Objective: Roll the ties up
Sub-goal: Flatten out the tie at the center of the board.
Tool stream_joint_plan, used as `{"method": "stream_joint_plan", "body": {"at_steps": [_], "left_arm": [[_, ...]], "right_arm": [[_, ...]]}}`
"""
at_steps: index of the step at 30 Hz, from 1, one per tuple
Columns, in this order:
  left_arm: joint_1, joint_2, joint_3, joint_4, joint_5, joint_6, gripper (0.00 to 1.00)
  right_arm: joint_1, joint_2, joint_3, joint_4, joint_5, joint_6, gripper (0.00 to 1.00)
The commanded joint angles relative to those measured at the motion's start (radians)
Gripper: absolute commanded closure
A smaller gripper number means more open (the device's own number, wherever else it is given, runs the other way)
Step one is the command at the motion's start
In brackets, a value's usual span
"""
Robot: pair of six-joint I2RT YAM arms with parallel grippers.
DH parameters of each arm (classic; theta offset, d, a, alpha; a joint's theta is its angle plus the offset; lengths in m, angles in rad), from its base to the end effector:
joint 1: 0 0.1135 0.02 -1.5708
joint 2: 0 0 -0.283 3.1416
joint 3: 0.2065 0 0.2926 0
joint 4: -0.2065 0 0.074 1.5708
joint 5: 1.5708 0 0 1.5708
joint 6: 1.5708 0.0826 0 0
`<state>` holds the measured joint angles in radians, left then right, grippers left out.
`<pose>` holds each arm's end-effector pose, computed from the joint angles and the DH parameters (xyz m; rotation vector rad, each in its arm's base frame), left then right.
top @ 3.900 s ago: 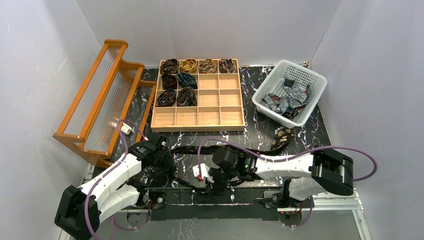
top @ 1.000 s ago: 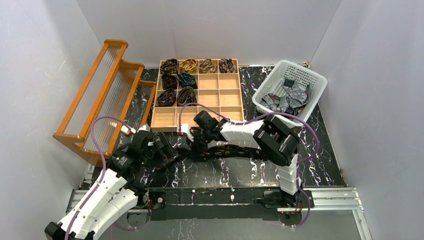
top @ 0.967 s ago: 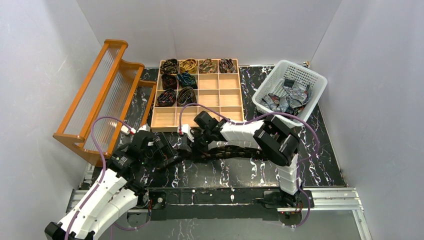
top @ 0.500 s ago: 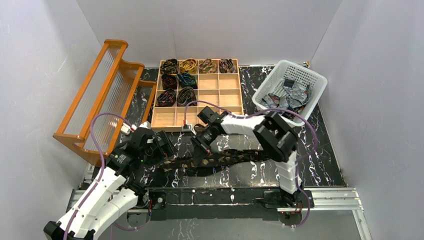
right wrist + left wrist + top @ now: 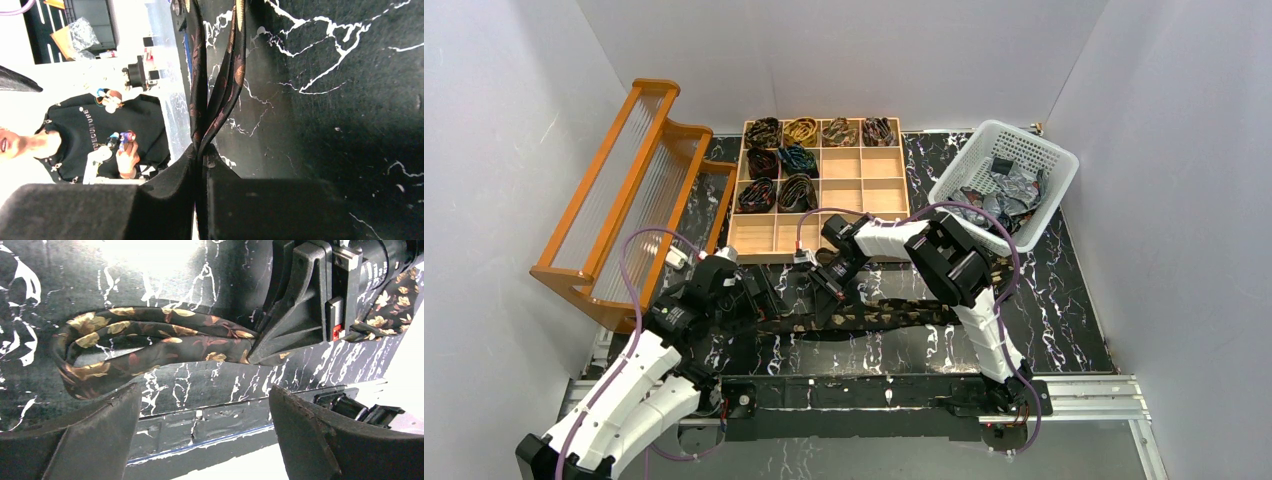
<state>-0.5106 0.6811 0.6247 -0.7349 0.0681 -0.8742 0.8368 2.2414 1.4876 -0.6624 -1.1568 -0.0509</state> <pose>0.1712 -0.1023 0.2242 -0.4157 2.4539 -0.7178 0.2535 0.3939 0.0770 1.1401 -2.1152 -1.5186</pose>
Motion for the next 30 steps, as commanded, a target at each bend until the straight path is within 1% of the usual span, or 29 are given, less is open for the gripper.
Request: {"method": "stream_joint_plan", "body": {"at_steps": [1,3,5,8,10,12,13,14,16,17,20,23,24,28,30], "left_arm": [[-0.003,0.026,-0.005,0.046,0.074,0.034,0.05],[-0.003,0.05,-0.005,0.052,0.09,0.043,0.05],[-0.003,0.071,-0.001,0.064,0.107,0.045,0.05],[-0.003,0.107,0.039,0.095,0.185,0.066,0.05],[-0.003,0.131,0.067,0.086,0.198,0.093,0.05],[-0.003,0.14,0.077,0.068,0.174,0.108,0.04],[-0.003,0.143,0.076,0.069,0.168,0.111,0.04],[-0.003,0.153,0.07,0.075,0.171,0.111,0.04],[-0.003,0.177,0.069,0.08,0.188,0.122,0.04],[-0.003,0.189,0.07,0.078,0.195,0.127,0.04],[-0.003,0.199,0.074,0.071,0.167,0.127,0.04],[-0.003,0.194,0.064,0.082,0.127,0.12,0.03],[-0.003,0.199,0.062,0.082,0.12,0.117,0.03],[-0.002,0.213,0.053,0.098,0.115,0.122,0.04],[-0.003,0.215,0.06,0.1,0.107,0.129,0.03]], "right_arm": [[-0.009,-0.061,0.036,-0.021,-0.025,0.061,0.85],[-0.009,-0.061,0.052,-0.046,0.021,0.067,0.81],[-0.009,-0.062,0.062,-0.05,0.058,0.075,0.79],[-0.01,-0.055,0.081,-0.029,0.092,0.112,0.77],[-0.013,-0.04,0.127,-0.058,0.117,0.121,0.79],[-0.012,-0.016,0.181,-0.114,0.096,0.095,0.8],[-0.012,-0.004,0.198,-0.14,0.073,0.076,0.84],[-0.01,0.014,0.213,-0.18,0.033,0.042,0.86],[-0.008,0.045,0.252,-0.271,0.045,-0.029,0.89],[0.0,0.042,0.248,-0.278,0.082,-0.038,0.87],[0.009,0.025,0.233,-0.252,0.139,-0.021,0.74],[-0.007,0.008,0.245,-0.204,0.266,0.039,0.71],[-0.018,0.001,0.25,-0.181,0.309,0.084,0.71],[-0.076,-0.024,0.3,-0.148,0.35,0.14,0.65],[-0.082,-0.051,0.343,-0.181,0.402,0.124,0.64]]}}
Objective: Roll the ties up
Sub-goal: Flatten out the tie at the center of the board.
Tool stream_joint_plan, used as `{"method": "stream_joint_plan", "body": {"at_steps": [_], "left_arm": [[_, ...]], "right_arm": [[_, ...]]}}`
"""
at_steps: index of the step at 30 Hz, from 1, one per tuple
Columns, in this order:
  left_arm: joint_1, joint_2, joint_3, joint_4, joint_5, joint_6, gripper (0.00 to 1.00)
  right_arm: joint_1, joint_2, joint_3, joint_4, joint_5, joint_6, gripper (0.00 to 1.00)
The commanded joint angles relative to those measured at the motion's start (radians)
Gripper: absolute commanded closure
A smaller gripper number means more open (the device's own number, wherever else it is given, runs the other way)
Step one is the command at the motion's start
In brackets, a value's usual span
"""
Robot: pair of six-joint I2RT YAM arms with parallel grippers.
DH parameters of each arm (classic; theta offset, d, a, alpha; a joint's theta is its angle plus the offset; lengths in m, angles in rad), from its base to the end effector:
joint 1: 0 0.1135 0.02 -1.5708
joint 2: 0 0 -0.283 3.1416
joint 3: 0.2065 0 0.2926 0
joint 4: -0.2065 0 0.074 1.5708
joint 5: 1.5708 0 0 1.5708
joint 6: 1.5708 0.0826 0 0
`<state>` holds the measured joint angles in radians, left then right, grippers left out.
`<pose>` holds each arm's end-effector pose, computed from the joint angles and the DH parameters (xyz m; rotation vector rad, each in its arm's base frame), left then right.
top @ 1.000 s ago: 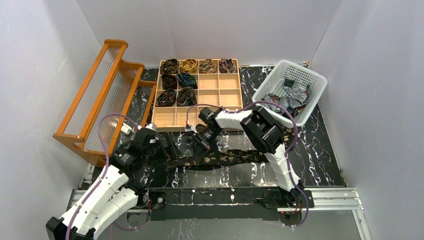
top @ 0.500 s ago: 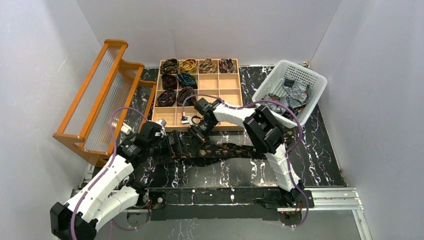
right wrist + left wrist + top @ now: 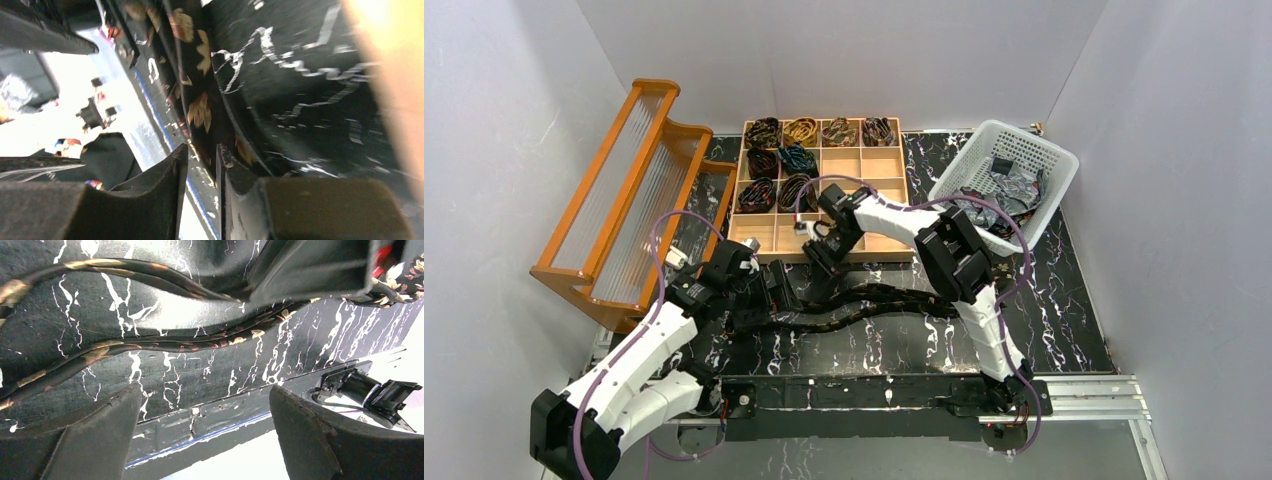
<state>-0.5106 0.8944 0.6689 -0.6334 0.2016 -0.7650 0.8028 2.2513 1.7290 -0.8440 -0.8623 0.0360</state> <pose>0.1983 -0.1301 0.2113 -0.2307 2.5674 -0.7796 0.3037 0.4048 0.1175 1.1264 -2.4525 -1.2452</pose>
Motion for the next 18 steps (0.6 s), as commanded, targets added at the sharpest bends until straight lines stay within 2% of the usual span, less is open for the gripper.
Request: {"method": "stream_joint_plan", "body": {"at_steps": [1,4,6,9,10,11,12,14,18], "left_arm": [[-0.002,-0.001,0.016,-0.001,-0.028,0.025,0.03],[-0.002,-0.018,0.004,0.015,-0.029,0.037,0.03],[-0.003,-0.027,-0.018,0.044,-0.007,0.026,0.03],[-0.003,-0.041,-0.084,0.134,0.064,0.001,0.03],[-0.003,-0.044,-0.098,0.159,0.077,-0.005,0.03],[-0.004,-0.047,-0.11,0.178,0.087,-0.01,0.03],[-0.006,-0.051,-0.121,0.195,0.096,-0.016,0.03],[-0.008,-0.059,-0.139,0.228,0.105,-0.034,0.03],[-0.035,-0.047,-0.161,0.271,0.103,-0.055,0.03]], "right_arm": [[-0.048,-0.086,0.105,0.004,0.109,0.021,0.62],[-0.048,-0.231,-0.002,0.081,0.135,0.002,0.5],[-0.047,-0.357,-0.128,0.161,0.28,0.029,0.46],[-0.061,-0.609,-0.421,0.387,0.584,0.142,0.41],[-0.072,-0.706,-0.53,0.47,0.656,0.186,0.37],[-0.088,-0.794,-0.622,0.528,0.727,0.23,0.25],[-0.106,-0.873,-0.706,0.56,0.808,0.287,0.06],[-0.157,-1.003,-0.841,0.555,0.938,0.4,0.01],[-0.28,-1.102,-0.893,0.354,0.911,0.603,0.01]]}}
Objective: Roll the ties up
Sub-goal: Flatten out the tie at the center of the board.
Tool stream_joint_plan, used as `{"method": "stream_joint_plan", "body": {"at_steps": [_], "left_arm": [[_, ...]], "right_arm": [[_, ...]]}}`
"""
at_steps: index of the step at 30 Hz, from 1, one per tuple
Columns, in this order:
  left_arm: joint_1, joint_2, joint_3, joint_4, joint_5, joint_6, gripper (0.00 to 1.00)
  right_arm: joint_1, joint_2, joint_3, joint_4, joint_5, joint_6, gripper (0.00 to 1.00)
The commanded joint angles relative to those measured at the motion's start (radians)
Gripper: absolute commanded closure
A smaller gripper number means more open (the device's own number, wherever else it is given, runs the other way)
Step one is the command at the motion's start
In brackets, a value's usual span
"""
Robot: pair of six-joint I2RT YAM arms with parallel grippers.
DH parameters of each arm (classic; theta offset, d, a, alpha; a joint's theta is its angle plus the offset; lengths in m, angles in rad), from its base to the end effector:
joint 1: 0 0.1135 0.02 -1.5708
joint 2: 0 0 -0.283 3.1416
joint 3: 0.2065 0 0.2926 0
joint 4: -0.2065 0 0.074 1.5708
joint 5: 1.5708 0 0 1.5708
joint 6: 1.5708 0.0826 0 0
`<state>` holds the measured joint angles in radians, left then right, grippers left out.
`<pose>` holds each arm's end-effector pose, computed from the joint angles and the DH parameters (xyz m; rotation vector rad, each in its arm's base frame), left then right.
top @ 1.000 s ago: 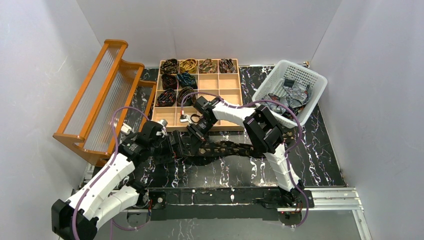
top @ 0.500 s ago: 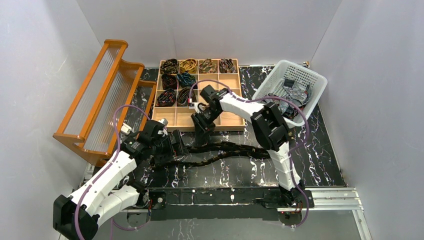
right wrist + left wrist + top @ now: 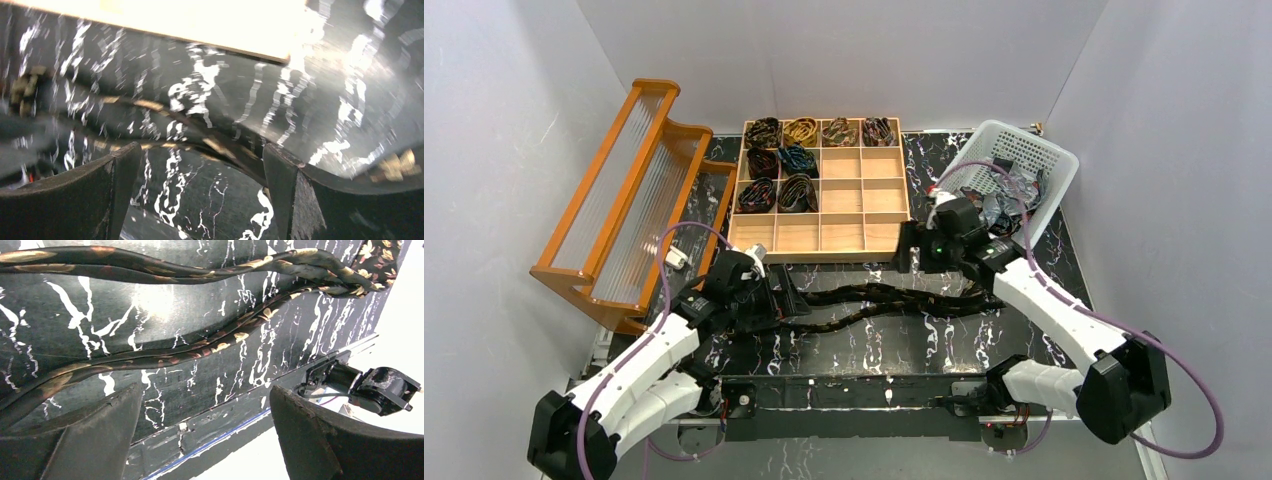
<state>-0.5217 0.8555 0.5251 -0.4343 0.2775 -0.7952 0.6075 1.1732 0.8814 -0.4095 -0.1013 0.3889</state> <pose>0.1929 -0.1370 0.1847 -0.1939 2.5042 -0.9311 0.2590 0.1902 0.2487 -0.3112 2.3290 0.6259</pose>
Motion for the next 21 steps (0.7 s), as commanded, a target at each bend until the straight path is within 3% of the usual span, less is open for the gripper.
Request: {"method": "stream_joint_plan", "body": {"at_steps": [1,7,12,21], "left_arm": [[-0.034,0.002,-0.023,0.08,0.024,-0.031,0.03],[-0.153,0.045,-0.012,0.11,-0.037,-0.038,0.04],[-0.239,0.087,0.024,0.116,-0.114,-0.006,0.04],[-0.249,0.052,-0.001,0.116,-0.144,0.024,0.05]], "right_arm": [[-0.101,-0.019,-0.038,-0.141,0.163,0.277,0.01],[-0.174,-0.031,0.0,-0.465,0.428,0.509,0.01],[-0.22,-0.036,-0.019,-0.524,0.447,0.639,0.01],[-0.291,0.019,-0.08,-0.493,0.454,0.756,0.01]]}}
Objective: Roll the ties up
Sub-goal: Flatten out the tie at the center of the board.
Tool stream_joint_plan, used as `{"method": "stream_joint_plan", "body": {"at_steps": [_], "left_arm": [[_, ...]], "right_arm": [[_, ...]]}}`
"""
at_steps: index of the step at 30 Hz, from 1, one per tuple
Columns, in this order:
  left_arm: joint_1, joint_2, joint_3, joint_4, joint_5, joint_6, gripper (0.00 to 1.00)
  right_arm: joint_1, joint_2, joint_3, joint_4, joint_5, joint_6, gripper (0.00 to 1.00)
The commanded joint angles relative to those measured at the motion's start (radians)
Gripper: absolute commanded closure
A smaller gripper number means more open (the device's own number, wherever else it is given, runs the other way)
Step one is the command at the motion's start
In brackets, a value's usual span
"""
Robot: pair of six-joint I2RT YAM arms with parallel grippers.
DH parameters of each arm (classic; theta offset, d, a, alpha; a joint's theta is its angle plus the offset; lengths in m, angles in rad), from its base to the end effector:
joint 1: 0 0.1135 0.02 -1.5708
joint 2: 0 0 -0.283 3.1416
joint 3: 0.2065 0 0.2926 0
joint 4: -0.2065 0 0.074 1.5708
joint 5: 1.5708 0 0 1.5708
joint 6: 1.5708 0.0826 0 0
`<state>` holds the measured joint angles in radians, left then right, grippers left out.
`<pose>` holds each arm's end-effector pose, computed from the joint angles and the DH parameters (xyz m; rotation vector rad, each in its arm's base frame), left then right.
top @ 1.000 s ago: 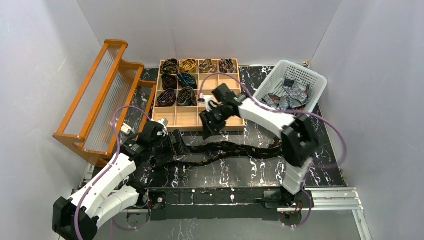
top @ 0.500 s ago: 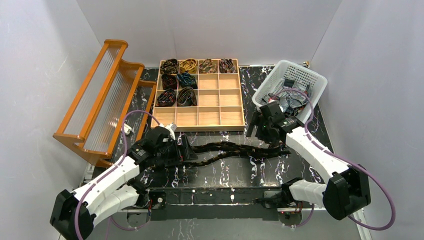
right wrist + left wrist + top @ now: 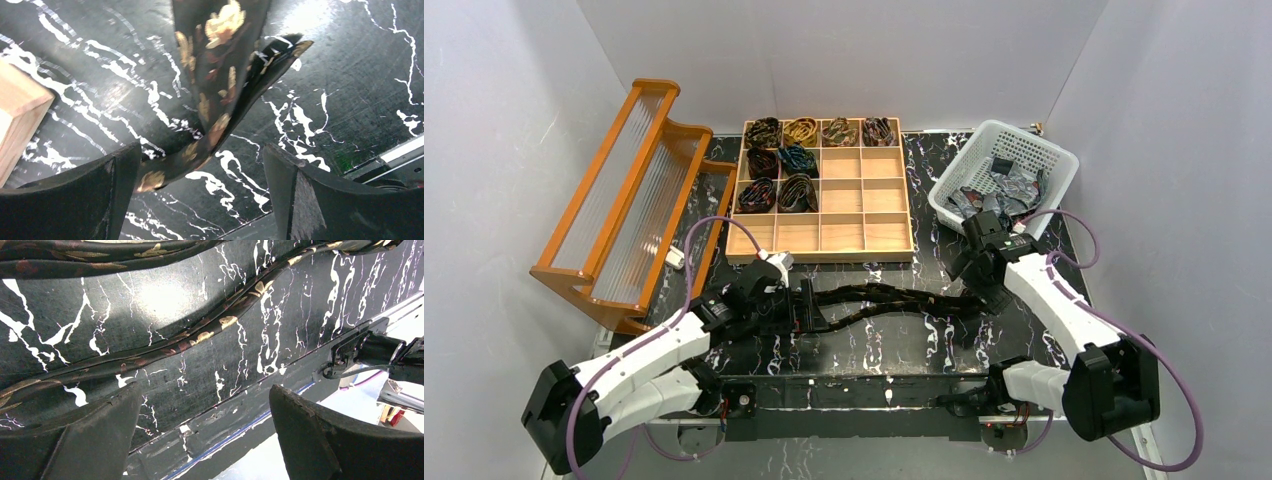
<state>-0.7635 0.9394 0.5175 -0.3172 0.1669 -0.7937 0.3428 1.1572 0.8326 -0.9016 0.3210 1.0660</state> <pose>0.1738 -0.1853 0.1747 0.0547 2.5051 -0.9257 0.2426 0.0589 0.1947 1.0166 2.4747 -0.0285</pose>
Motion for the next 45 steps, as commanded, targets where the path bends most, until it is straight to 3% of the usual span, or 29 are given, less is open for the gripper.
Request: {"method": "stream_joint_plan", "body": {"at_steps": [1,9,13,17,19,26,30,37,42,45], "left_arm": [[-0.007,-0.037,0.003,-0.003,-0.034,0.023,0.05],[-0.007,-0.043,-0.02,-0.005,-0.033,0.013,0.05],[-0.008,-0.035,-0.017,-0.007,-0.027,0.021,0.05],[-0.007,-0.027,-0.01,-0.016,-0.024,0.029,0.05],[-0.007,-0.028,-0.01,-0.018,-0.025,0.031,0.05],[-0.007,-0.022,-0.012,-0.032,-0.011,0.074,0.05],[-0.007,-0.005,-0.004,-0.038,0.026,0.094,0.04],[-0.007,0.018,0.009,-0.041,0.117,0.135,0.04],[-0.007,0.048,-0.005,-0.006,0.162,0.139,0.04],[-0.007,0.056,-0.018,0.025,0.198,0.138,0.04]], "right_arm": [[-0.027,0.052,-0.038,0.002,0.041,0.083,0.01],[-0.031,0.095,-0.096,0.075,0.055,0.114,0.01],[-0.032,0.127,-0.108,0.118,0.083,0.105,0.1],[-0.031,0.171,-0.088,0.102,0.135,0.103,0.31],[-0.031,0.185,-0.084,0.084,0.182,0.103,0.36],[-0.033,0.213,-0.07,-0.028,0.301,0.044,0.86],[-0.031,0.214,0.008,-0.158,0.318,0.09,0.99],[-0.03,0.333,0.191,-0.455,0.326,0.043,0.99],[-0.029,0.425,0.233,-0.475,0.209,-0.105,0.99],[-0.028,0.472,0.25,-0.474,0.219,-0.151,0.99]]}}
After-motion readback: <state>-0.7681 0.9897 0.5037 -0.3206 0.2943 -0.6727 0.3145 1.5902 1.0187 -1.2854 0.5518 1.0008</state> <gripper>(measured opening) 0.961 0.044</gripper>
